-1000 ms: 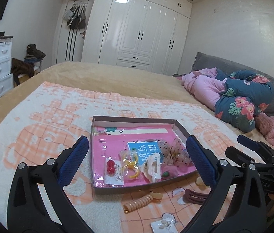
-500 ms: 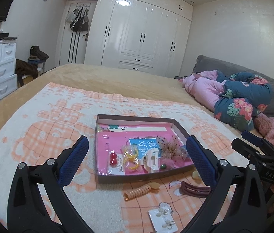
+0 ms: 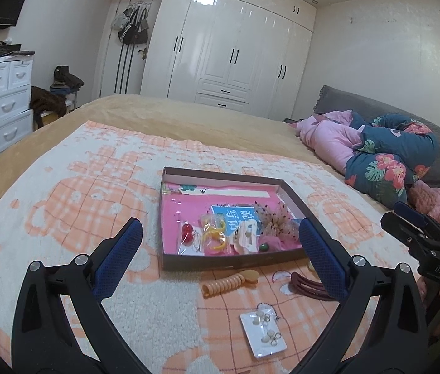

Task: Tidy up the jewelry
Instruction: 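Open both grippers and withdraw them back over the remaining jewelry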

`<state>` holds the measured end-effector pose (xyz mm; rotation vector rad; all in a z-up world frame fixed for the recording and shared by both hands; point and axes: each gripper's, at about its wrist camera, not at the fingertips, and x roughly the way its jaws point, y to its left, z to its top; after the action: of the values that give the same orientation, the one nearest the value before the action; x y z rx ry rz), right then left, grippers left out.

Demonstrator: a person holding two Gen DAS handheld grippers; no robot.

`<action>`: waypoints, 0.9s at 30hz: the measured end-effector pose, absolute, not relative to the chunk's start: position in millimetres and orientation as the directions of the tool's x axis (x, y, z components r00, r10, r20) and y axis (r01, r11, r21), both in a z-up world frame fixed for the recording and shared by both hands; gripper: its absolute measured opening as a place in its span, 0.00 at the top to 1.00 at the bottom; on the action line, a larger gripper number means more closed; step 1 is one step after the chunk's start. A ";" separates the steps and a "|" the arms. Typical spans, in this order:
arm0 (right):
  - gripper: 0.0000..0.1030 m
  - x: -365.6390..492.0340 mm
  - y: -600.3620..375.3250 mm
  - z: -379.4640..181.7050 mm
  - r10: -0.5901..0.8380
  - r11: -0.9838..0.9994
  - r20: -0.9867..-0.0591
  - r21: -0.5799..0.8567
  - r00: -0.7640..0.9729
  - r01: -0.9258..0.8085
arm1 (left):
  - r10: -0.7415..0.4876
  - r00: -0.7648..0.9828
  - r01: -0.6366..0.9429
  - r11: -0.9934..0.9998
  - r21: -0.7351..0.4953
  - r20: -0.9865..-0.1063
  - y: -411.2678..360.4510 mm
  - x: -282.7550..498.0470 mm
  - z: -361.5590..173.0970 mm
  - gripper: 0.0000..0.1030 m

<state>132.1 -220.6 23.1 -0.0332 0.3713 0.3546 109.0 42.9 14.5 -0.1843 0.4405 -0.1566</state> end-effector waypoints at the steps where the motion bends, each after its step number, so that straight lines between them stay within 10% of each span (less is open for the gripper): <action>1: 0.11 131.1 -220.7 22.4 0.334 0.937 -0.364 0.032 0.870 -0.347 | -0.185 0.892 0.107 0.973 -0.206 -0.412 42.0 107.5 13.2 0.11; 27: 0.11 107.2 -239.1 -19.1 0.311 0.940 -0.474 0.022 0.824 -0.342 | -0.201 0.829 0.163 0.979 -0.119 -0.522 0.6 88.3 -30.9 0.11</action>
<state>107.2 -239.1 -19.1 -0.0649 0.4932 0.3472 88.3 0.6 -30.9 -0.0708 0.5614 -0.1934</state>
